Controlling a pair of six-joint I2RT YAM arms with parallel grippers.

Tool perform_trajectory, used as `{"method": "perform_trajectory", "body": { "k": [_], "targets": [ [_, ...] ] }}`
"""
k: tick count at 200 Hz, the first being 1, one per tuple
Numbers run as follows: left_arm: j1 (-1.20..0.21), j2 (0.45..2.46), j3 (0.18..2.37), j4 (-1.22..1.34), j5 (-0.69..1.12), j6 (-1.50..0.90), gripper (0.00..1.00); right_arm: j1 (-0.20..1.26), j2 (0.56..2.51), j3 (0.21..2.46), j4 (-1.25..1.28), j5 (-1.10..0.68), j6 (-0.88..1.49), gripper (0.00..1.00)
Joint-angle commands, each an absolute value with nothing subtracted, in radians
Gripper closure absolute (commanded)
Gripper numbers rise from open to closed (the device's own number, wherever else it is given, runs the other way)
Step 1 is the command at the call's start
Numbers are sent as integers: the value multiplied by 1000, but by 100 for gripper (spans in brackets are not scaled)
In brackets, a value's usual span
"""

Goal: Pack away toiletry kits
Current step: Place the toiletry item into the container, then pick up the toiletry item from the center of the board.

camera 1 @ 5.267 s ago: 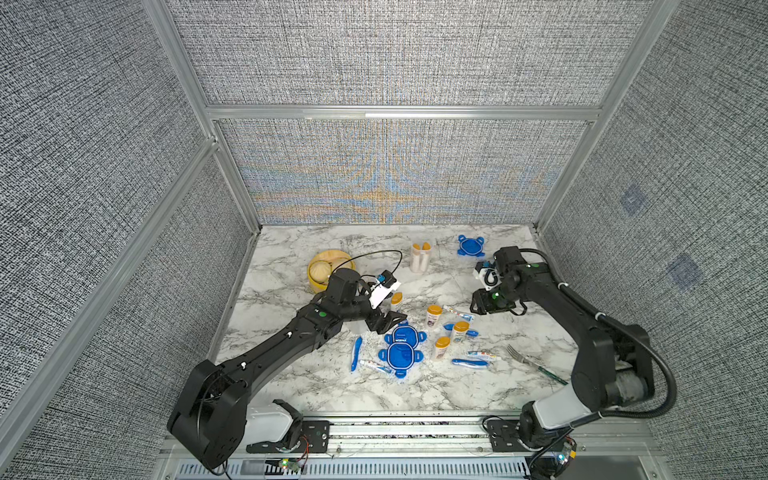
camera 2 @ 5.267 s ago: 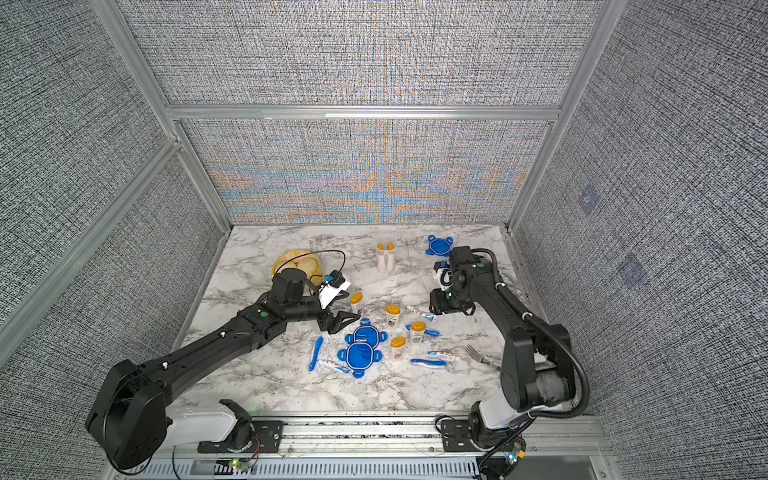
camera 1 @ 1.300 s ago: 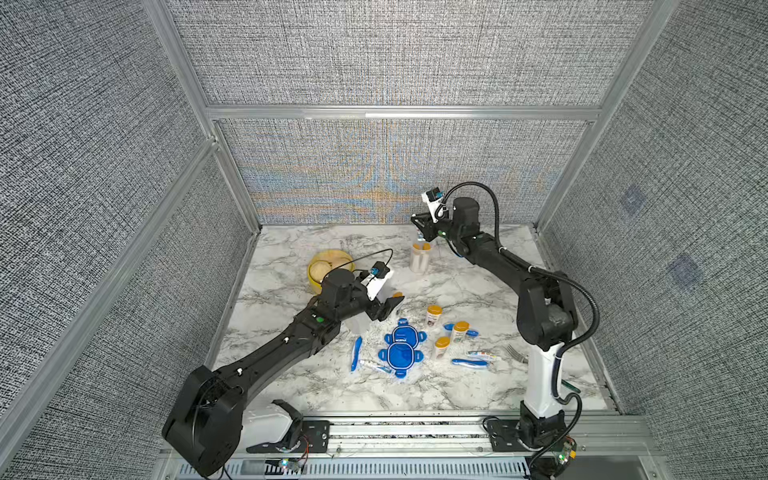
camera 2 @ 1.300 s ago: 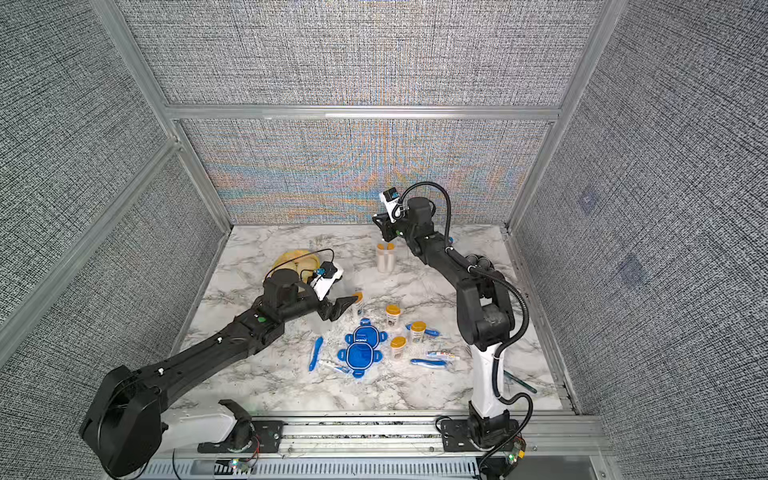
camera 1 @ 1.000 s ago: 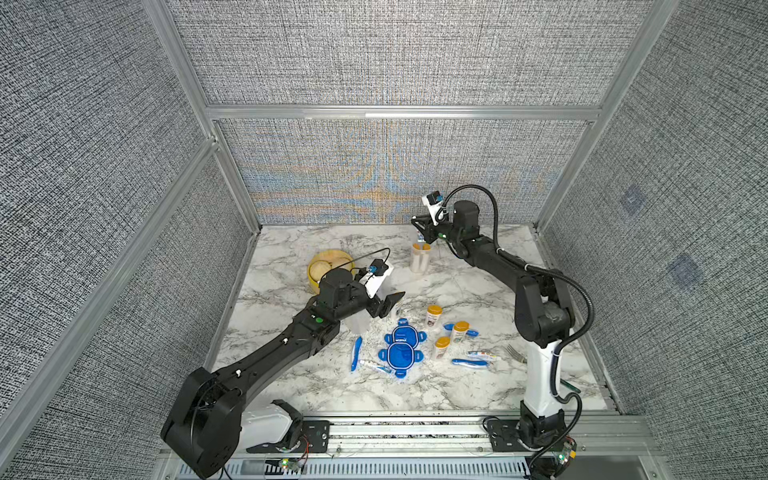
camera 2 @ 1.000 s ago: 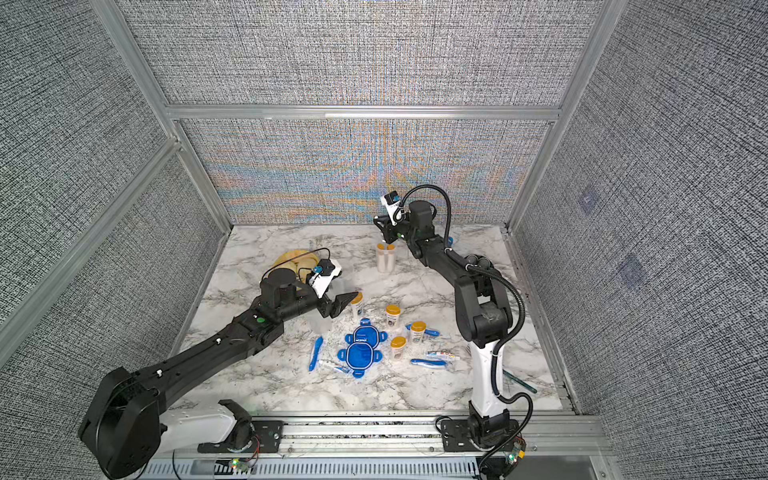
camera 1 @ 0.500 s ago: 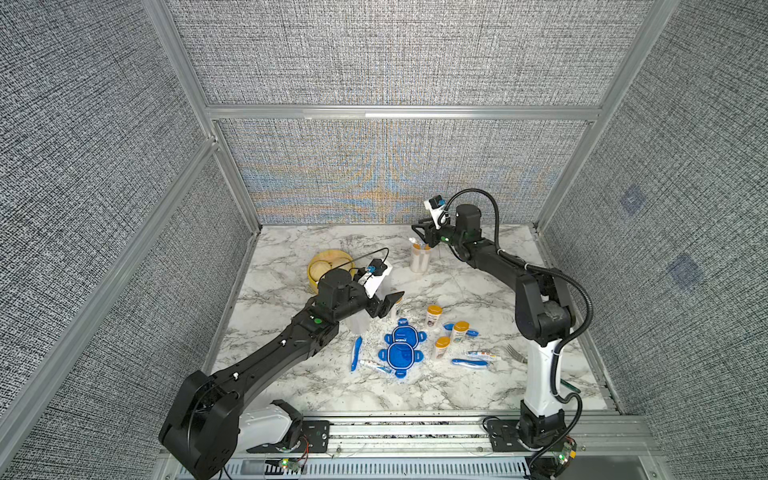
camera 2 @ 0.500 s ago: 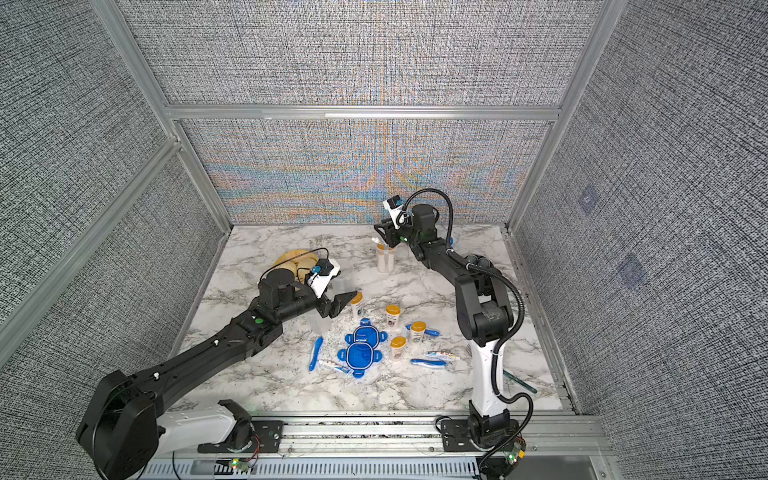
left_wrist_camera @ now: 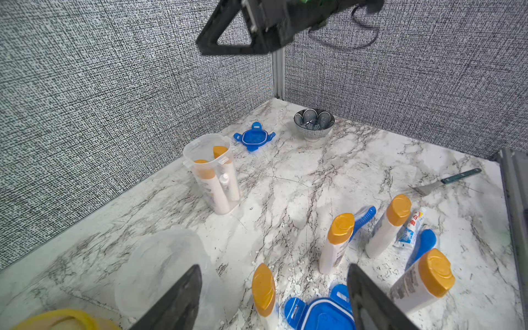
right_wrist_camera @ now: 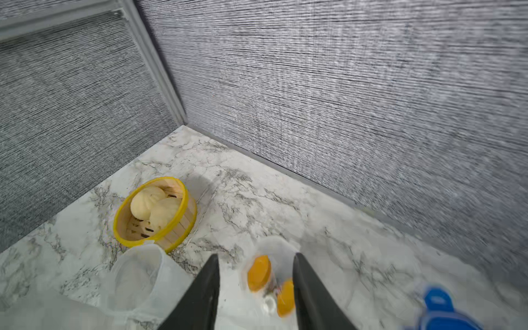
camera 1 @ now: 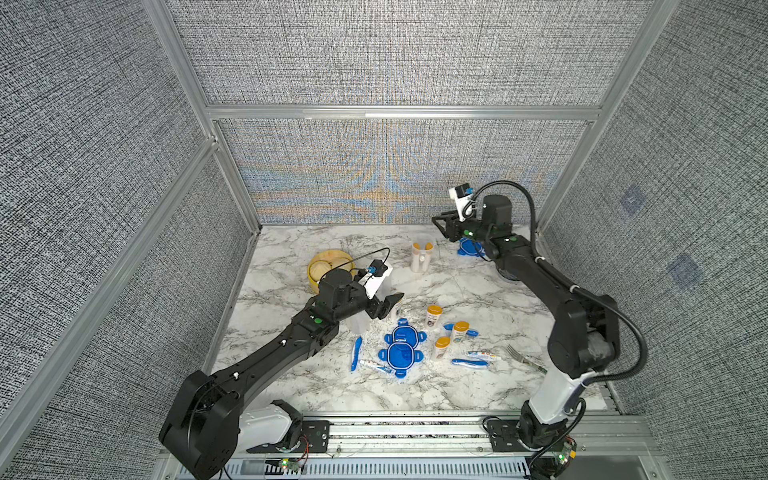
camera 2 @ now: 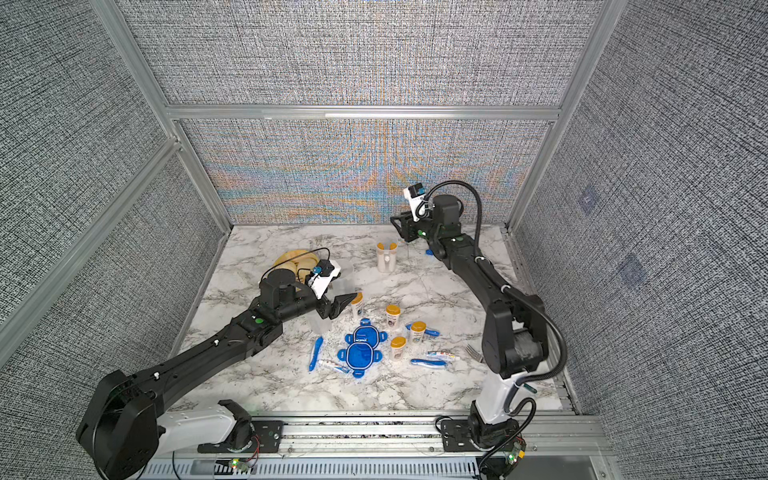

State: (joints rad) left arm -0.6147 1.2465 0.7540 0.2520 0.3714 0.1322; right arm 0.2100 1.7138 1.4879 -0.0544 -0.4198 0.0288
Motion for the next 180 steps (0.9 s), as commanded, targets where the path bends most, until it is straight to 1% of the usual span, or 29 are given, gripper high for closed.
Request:
{"method": "perform_trajectory", "body": {
  "k": [1,19,44,63,85,112,133,151,180],
  "targets": [
    [-615,1265,780,194,468,211,21,166,1618,1419,-417,-369,28,55],
    [-617,1293,801,170,508,243,21,134,1539,1324,-557,-354,-33,53],
    [-617,1322,816,170,555,250,20,129,1475,1207,-708,-243,-104,50],
    [-618,1332,814,169,568,252,21,129,1449,1123,-769,-175,-127,47],
    [-618,1342,807,166,568,255,21,129,1429,1053,-802,-165,-137,46],
    [-618,1357,814,163,567,254,21,148,1440,1041,-827,-205,-127,45],
    [-618,1364,819,158,563,253,21,188,1496,1059,-872,-168,-116,45],
    [-618,1364,818,158,559,253,21,213,1528,1060,-869,-185,-106,45],
    [-618,1362,818,158,560,252,21,221,1573,1072,-876,-177,-112,45]
  ]
}}
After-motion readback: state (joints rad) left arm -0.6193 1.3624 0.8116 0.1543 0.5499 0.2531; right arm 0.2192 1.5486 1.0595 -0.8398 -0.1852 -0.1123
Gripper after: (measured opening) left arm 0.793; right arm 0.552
